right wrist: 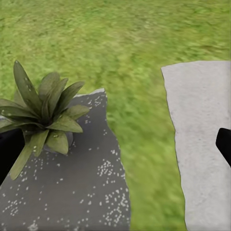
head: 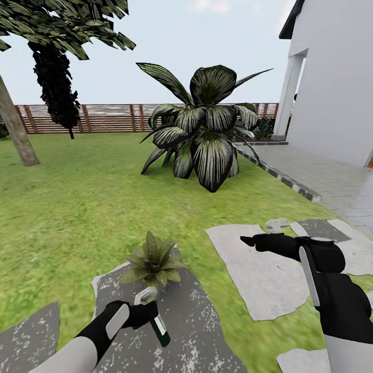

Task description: Pick up the pesticide atomizer in the garden and spray insectifuge to fully cover both potted plants in the garden.

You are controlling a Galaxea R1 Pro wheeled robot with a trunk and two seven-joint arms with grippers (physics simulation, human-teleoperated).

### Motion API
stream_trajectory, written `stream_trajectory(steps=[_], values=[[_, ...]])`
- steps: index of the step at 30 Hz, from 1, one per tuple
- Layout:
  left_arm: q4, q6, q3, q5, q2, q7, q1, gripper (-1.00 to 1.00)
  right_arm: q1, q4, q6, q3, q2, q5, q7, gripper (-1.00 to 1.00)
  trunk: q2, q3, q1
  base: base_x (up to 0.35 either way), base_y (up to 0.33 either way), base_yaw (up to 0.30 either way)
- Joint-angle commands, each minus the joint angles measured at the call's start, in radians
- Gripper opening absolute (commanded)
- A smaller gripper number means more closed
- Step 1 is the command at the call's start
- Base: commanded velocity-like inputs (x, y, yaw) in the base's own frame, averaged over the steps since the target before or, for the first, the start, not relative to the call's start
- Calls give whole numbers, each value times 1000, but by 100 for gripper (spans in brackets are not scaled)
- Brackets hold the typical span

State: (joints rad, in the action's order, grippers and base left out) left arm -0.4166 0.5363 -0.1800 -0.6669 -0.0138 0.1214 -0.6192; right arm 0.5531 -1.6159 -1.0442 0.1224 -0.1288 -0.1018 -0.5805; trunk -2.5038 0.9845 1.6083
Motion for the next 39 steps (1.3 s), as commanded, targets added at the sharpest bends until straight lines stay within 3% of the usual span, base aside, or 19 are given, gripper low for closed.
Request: stream_trajectory(steps=[1,5,14,18,27,39], values=[[-1,-2,-3,-8,-1,-17,-1,-100,1,-1,-3,0,0,-10,-10,100,0,1,0,-2,-1,0],[-2,-57,-4,-30,-8,-146,-1,-100,1,-1,-3,-1,0,-11,-10,100,0,1,0,-1,0,0],[-2,-73,-6,-36,-23,-248,-1,-100,1,-1,-3,1,0,-13,-10,100,0,1,0,0,0,0],[-1,-53,-5,-38,-26,-247,-5,-100,1,-1,-3,2,-2,-13,-10,100,0,1,0,0,0,0],[1,61,-4,-50,-25,-257,-25,-100,1,-1,-3,6,-9,-5,-12,100,0,1,0,0,0,0],[-5,20,-7,-51,-34,-256,-27,-100,0,-1,-3,6,-1,-4,-12,100,0,1,0,0,-243,12]])
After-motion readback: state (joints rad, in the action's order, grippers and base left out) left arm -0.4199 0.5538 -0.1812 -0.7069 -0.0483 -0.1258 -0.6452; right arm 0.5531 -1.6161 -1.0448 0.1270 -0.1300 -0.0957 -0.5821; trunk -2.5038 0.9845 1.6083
